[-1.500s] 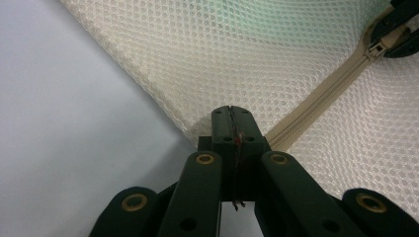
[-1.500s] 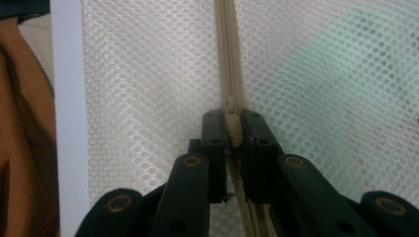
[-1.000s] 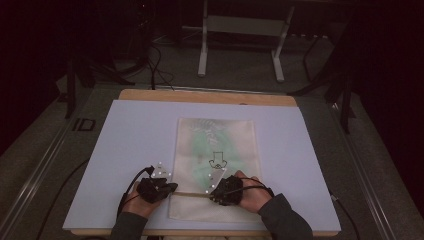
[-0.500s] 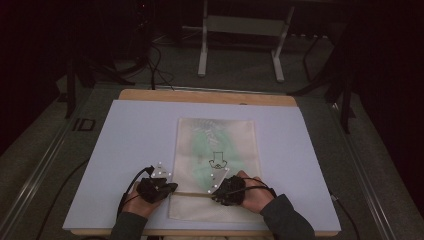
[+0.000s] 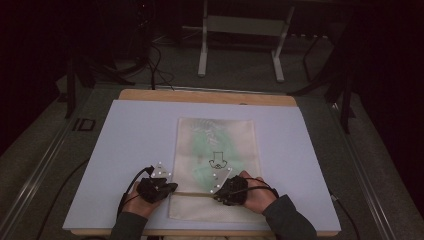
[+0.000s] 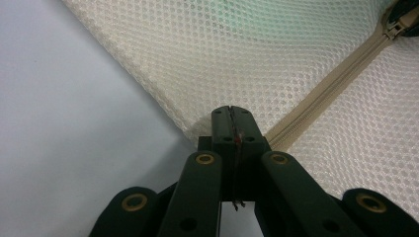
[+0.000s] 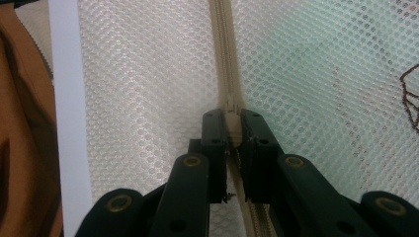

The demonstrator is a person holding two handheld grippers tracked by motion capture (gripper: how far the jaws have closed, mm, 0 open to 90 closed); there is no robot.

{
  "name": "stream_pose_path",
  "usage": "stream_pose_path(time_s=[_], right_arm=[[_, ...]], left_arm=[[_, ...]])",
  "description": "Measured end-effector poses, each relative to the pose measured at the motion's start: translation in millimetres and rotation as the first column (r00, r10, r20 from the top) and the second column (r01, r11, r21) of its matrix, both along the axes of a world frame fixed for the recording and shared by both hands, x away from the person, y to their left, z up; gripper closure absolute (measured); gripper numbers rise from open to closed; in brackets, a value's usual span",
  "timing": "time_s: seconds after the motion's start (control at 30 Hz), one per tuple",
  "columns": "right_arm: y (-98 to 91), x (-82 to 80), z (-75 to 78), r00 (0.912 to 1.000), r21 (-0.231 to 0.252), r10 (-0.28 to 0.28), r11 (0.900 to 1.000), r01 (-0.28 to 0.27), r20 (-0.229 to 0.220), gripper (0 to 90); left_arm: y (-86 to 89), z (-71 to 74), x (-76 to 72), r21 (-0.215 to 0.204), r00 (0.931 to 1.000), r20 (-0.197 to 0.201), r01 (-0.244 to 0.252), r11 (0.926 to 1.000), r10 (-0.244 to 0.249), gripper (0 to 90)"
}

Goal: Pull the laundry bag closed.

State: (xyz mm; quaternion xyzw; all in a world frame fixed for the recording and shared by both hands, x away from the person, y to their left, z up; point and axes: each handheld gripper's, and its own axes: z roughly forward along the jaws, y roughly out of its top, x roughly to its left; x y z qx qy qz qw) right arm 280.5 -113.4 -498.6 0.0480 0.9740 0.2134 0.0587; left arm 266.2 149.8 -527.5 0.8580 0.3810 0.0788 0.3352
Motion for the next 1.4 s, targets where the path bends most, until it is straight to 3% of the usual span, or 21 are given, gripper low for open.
stream_pose_path(time_s=[1.4], right_arm=[[-18.1, -2.5, 2.4, 0.9999, -0.003, -0.013, 0.9999, 0.013, -0.003, 82.5]], left_arm=[[0.1, -0.1, -0.1, 0.0, 1.0, 0.001, -0.001, 1.0, 0.001, 89.6]])
